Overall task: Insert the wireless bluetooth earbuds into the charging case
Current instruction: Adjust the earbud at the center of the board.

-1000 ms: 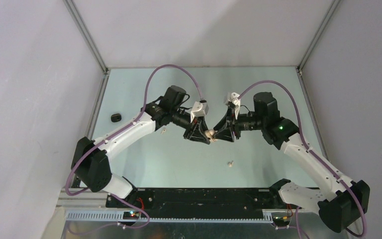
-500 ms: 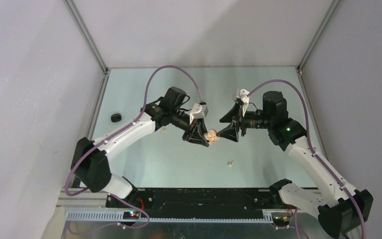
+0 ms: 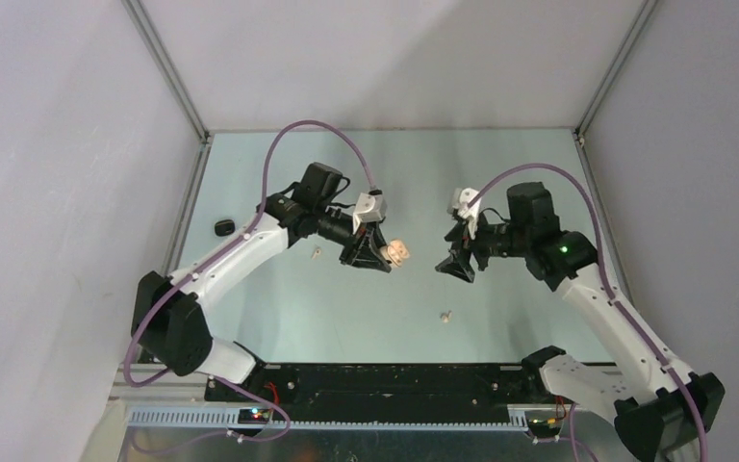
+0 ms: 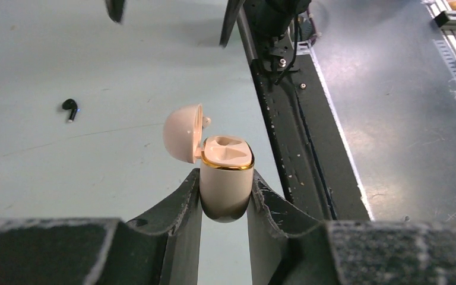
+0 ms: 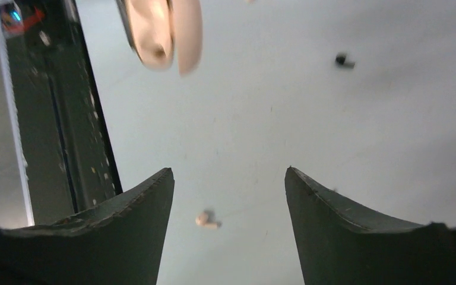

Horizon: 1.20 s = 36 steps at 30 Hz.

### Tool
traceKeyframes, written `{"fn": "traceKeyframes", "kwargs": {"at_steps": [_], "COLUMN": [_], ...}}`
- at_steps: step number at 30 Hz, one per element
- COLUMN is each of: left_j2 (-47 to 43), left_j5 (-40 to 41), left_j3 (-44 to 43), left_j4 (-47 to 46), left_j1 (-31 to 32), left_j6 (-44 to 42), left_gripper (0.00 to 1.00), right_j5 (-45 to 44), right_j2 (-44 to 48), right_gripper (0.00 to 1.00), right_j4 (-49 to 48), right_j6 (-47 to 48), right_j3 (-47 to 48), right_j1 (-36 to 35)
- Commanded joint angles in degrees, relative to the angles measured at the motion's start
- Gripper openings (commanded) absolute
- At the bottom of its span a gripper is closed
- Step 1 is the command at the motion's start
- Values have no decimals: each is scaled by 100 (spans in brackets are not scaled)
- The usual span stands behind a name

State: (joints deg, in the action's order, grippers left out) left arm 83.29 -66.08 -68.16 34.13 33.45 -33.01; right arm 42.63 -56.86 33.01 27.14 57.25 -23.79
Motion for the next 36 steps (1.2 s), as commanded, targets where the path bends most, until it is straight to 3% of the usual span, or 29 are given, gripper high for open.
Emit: {"fn": "traceKeyframes", "kwargs": {"at_steps": [1, 5, 8, 15, 25, 36], "left_j2": [-395, -493, -512, -663, -977, -1291], "left_j5": [173, 298, 261, 345, 415, 415], "left_j3": [56, 153, 137, 191, 357, 518], "left_j4": [-25, -107, 150, 5, -214, -429], "left_j1": [-40, -55, -69, -139, -186, -317], "left_j6": [-233, -241, -573, -372, -265, -130], "left_gripper": [3, 2, 10, 0, 0, 0], "right_j5": [-929, -1804, -2460, -3433, -3552, -3499], "right_j2": [-328, -533, -735, -1105, -1707, -2129], "right_gripper": [71, 68, 66, 63, 60, 52], "right_j4": [1493, 1511, 1398, 593, -110, -3], "right_j6": [1430, 1654, 1614, 1106, 348, 454], "right_j3": [-132, -648, -922, -1398, -1555, -1568], "right_j1": [-242, -713, -1209, -2042, -2298, -2436]}}
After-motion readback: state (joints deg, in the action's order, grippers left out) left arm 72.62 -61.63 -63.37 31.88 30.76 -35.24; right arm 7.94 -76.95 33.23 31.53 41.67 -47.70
